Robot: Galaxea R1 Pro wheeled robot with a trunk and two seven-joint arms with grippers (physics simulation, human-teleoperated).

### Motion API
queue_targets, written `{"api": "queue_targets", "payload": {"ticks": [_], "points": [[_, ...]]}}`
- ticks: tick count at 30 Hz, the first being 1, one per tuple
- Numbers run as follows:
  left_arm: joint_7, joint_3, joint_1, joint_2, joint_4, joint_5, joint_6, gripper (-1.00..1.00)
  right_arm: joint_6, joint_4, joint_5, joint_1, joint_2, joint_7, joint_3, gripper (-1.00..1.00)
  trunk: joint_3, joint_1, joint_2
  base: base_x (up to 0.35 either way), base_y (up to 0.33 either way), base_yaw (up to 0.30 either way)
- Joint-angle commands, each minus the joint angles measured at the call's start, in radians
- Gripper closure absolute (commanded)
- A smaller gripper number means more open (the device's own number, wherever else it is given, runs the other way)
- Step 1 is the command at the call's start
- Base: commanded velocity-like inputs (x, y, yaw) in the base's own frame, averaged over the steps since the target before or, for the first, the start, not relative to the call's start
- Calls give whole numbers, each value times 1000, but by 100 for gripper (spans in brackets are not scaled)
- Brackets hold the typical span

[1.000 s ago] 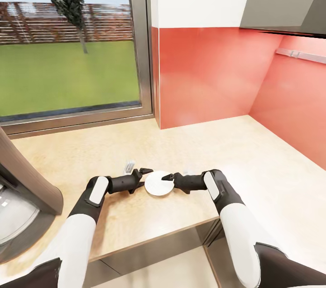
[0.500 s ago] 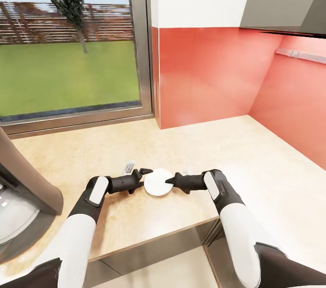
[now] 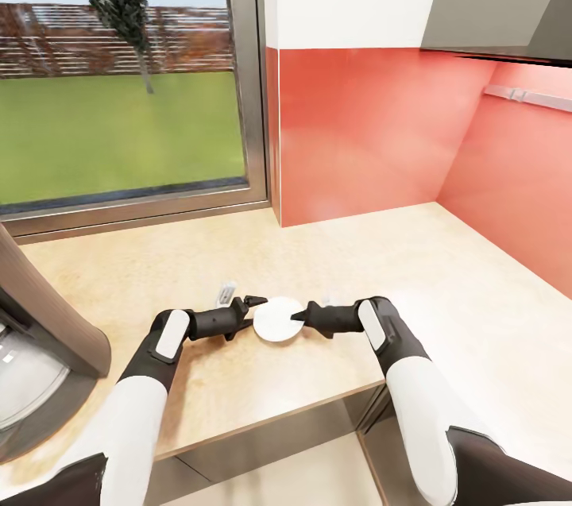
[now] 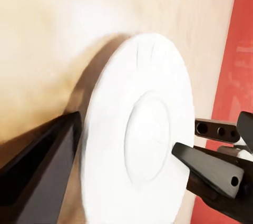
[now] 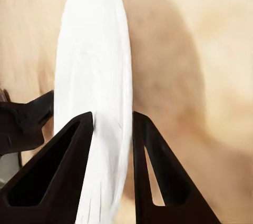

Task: Set up a coffee station on the kitchen countertop: keep the coffee maker on the countertop, move the bottle of coffee from the kitchen shelf to the counter next to the coffee maker, place a paper coffee filter on top of the coffee maker, put the saucer next to the coffee maker with the coffee cup on the saucer, and place the electric kettle next to the coffee maker.

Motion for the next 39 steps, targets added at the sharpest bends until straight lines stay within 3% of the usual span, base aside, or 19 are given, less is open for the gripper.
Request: {"api": "queue_targets", "payload": {"ticks": [1,9,11,12,17,21,24,29,30,39], "points": [[-9,7,-1,2,-3,-13,5,-100,3,-1,18,-1,1,3,-6,100,-2,1,-2,0,0,0],[-9,11,-11,62,-12,0,5,-100,5,-115,17,-1,1,7,-9,100,-2,1,-2,0,0,0],[-9,11,-12,84,-12,22,5,-100,4,-137,16,-1,1,8,-9,100,-2,1,-2,0,0,0],[-9,10,-12,108,-13,47,5,-100,4,-153,16,-1,1,9,-9,100,-2,1,-2,0,0,0],[-9,9,-12,144,-13,84,5,-100,3,-217,18,-1,1,10,-13,100,-2,1,-2,0,0,0],[-9,7,-8,149,-13,91,5,-100,3,-343,18,-1,1,10,-16,100,-2,1,-2,-115,0,0],[-9,6,-8,147,-14,91,5,-100,1,-385,18,-1,1,11,-14,100,-2,1,-2,-290,0,0],[-9,-47,-7,147,-15,92,5,-100,1,-395,18,-1,1,44,-14,100,-2,1,-2,-331,-38,0],[-9,-83,-6,140,-16,94,5,-100,1,-414,19,-1,1,53,-12,100,-2,1,-2,-337,-101,0],[-9,-93,-1,132,-17,95,6,-100,1,-414,19,-1,-18,56,-11,100,-2,1,-2,-337,-107,0]]}}
